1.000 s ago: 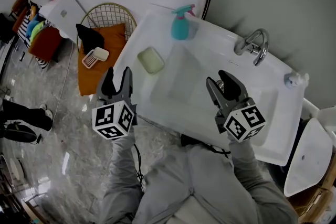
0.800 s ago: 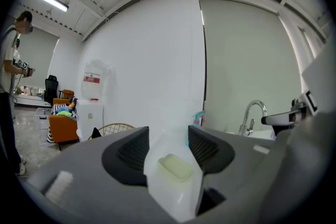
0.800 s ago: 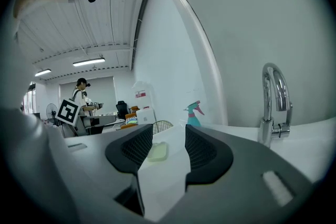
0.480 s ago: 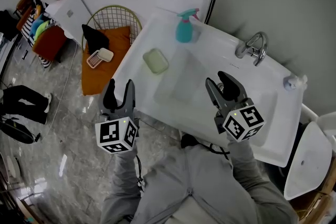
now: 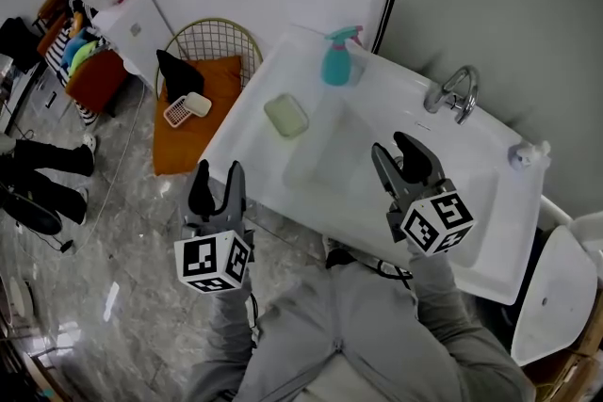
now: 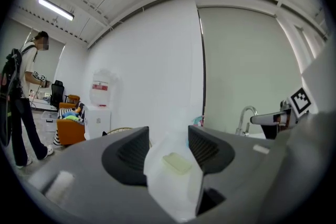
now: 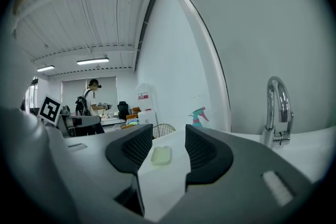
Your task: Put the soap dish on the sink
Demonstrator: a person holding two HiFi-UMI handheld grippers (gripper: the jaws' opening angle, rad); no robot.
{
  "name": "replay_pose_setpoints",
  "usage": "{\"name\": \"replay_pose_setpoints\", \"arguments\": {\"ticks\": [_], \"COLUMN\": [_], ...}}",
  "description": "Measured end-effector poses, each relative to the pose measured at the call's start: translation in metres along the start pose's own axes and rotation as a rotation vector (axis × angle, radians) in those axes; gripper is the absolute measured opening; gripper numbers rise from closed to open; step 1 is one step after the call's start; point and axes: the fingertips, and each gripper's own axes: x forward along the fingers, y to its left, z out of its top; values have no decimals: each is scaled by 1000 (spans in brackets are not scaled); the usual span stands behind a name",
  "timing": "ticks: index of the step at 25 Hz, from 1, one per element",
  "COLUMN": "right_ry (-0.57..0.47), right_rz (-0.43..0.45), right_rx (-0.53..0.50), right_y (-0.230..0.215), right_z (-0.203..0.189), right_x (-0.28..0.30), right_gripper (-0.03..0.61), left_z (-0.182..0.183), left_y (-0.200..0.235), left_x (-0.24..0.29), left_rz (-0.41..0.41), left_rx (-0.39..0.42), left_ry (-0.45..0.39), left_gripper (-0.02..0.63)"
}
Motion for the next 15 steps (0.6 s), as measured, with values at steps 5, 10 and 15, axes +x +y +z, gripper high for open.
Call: {"name": "replay_pose_setpoints", "arguments": {"ticks": [5, 10, 15], "right_ry": [9, 7, 6], "right_rz": [-4, -16, -27], "right_rx": [-19, -29, -33], "right_y": [2, 4, 1], "right_z": [0, 1, 1], "right_x": [-1, -4, -6], "right_gripper": [178, 178, 178], "left_z": [4, 6, 5], "left_y": [1, -2, -2], "left_x": [-4, -3, -2], "left_rz": [2, -13, -17], "left_rx": [-1, -8, -10], "left_ry": [-10, -15, -15], "left_gripper": [252, 252, 252]}}
